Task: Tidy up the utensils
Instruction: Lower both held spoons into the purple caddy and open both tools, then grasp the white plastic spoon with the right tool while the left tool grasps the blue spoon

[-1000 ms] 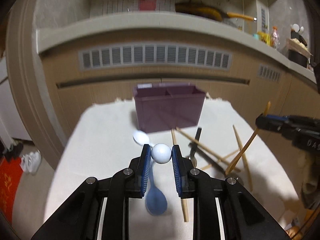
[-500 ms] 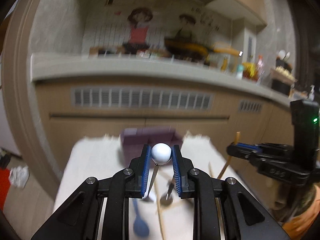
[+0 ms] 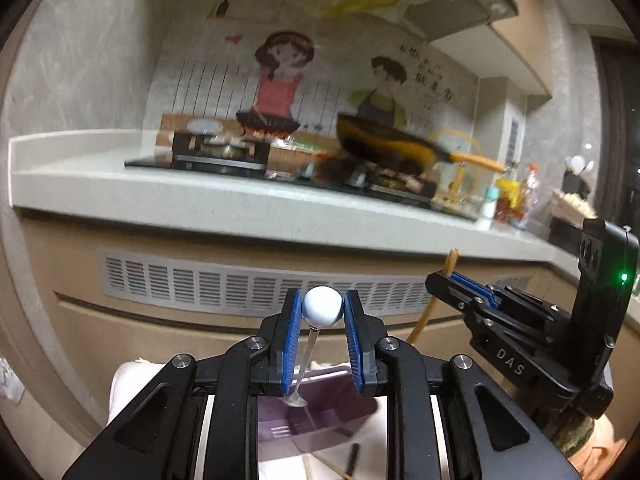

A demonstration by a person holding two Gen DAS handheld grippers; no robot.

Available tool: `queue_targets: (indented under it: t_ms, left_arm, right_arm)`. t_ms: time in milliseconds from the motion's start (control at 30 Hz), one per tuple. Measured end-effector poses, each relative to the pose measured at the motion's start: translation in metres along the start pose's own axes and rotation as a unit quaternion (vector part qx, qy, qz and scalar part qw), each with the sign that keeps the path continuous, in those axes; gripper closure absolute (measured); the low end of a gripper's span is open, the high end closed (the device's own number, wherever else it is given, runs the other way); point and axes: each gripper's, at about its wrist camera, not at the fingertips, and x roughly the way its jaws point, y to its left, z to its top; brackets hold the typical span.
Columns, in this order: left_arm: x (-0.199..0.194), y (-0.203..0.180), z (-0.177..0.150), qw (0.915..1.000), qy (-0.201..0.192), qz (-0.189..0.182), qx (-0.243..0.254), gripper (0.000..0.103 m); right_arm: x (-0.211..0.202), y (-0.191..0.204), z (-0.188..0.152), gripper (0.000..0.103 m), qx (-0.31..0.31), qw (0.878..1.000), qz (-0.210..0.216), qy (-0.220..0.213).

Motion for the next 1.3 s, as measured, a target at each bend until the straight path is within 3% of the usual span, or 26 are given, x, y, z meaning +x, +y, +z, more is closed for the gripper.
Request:
queue_targets:
  t_ms: [100, 333, 367, 433, 600, 667, 800, 900, 1167, 1300]
  left_arm:
    - [0.036, 0.009, -0.023, 0.9998, 0.019, 0.012, 0.001, 0.08]
    - [0.109, 0.041, -0.081, 0.9911, 0.122, 0.003, -0.055, 0.078]
    - [0.115, 0.045, -0.088, 0.9892, 0.133, 0.003, -0.061, 0.076]
    - [0.12, 0.051, -0.096, 0.9868, 0.145, 0.005, -0.071, 0.067]
    - [0.091, 0.06, -0.09, 0.9914, 0.107, 0.012, -0.075, 0.055]
    - [0.076, 0.064, -0.087, 0.9923, 0.094, 0.022, -0.077, 0.041]
    - [0.046, 0.071, -0.097, 0.9928, 0.083, 0.057, -0.065, 0.032]
    - [0.033, 0.077, -0.115, 0.9892, 0.105, 0.078, -0.065, 0.027]
    - [0.009, 0.083, -0.193, 0.9727, 0.2, 0.075, -0.09, 0.027]
    - [-0.009, 0.071, -0.227, 0.9684, 0.229, 0.067, -0.073, 0.027]
  right_arm:
    - [0.047, -0.003, -0.032, 0.091, 0.0, 0.999, 0.002, 0.044]
    - [0.116, -0.019, -0.096, 0.09, 0.039, 0.985, 0.04, 0.164]
    - [0.119, -0.022, -0.1, 0.088, 0.044, 0.983, 0.045, 0.174]
    - [0.119, -0.025, -0.104, 0.068, 0.049, 0.981, 0.046, 0.18]
    - [0.089, -0.02, -0.103, 0.057, 0.022, 0.989, 0.015, 0.145]
    - [0.072, -0.015, -0.101, 0.048, 0.009, 0.991, 0.009, 0.133]
    - [0.043, 0.002, -0.104, 0.023, -0.02, 0.994, 0.005, 0.112]
    - [0.026, 0.019, -0.113, 0.006, -0.049, 0.993, 0.003, 0.109]
    - [0.006, 0.049, -0.167, 0.004, -0.085, 0.978, 0.035, 0.186]
    - [0.004, 0.061, -0.196, 0.004, -0.089, 0.968, 0.056, 0.23]
